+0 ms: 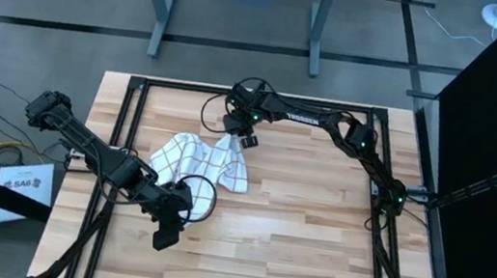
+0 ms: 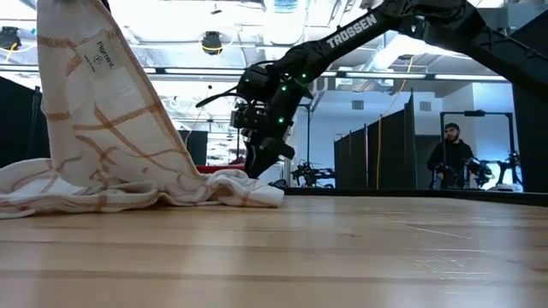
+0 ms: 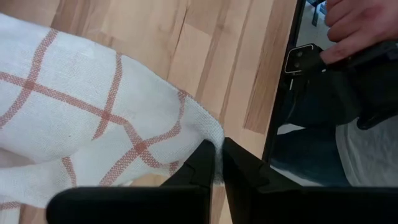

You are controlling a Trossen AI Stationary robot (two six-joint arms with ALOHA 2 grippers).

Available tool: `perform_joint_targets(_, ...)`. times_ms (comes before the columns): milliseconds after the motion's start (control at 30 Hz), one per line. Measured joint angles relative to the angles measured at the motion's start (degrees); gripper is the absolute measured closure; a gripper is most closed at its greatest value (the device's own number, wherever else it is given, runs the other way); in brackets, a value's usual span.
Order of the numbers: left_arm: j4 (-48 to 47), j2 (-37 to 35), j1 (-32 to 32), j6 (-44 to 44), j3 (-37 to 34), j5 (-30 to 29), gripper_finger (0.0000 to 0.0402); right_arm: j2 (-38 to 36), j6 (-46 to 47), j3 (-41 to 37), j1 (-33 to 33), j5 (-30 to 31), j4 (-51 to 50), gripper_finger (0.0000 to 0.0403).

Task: Roll towel
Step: Roll the white squared towel

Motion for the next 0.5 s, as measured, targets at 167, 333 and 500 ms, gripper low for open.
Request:
perform_joint_targets(167, 0.04, 0.00, 0.01, -0.47, 0.00, 0.07, 0.0393, 0.37, -0.49, -0.10, -0.19, -0.02, 0.96, 0.0332)
perform_joint_targets(333, 0.00, 0.00, 0.01, -0.17, 0.00, 0.28, 0.0393, 0.29, -0.85, -0.07, -0.45, -0.51, 1.27, 0.0354)
perform_joint_targets(500, -0.02, 0.00, 0.01, 0.20, 0.00, 0.32, 0.0393, 0.29, -0.89, -0.06, -0.49, -2.01, 2.79, 0.0381)
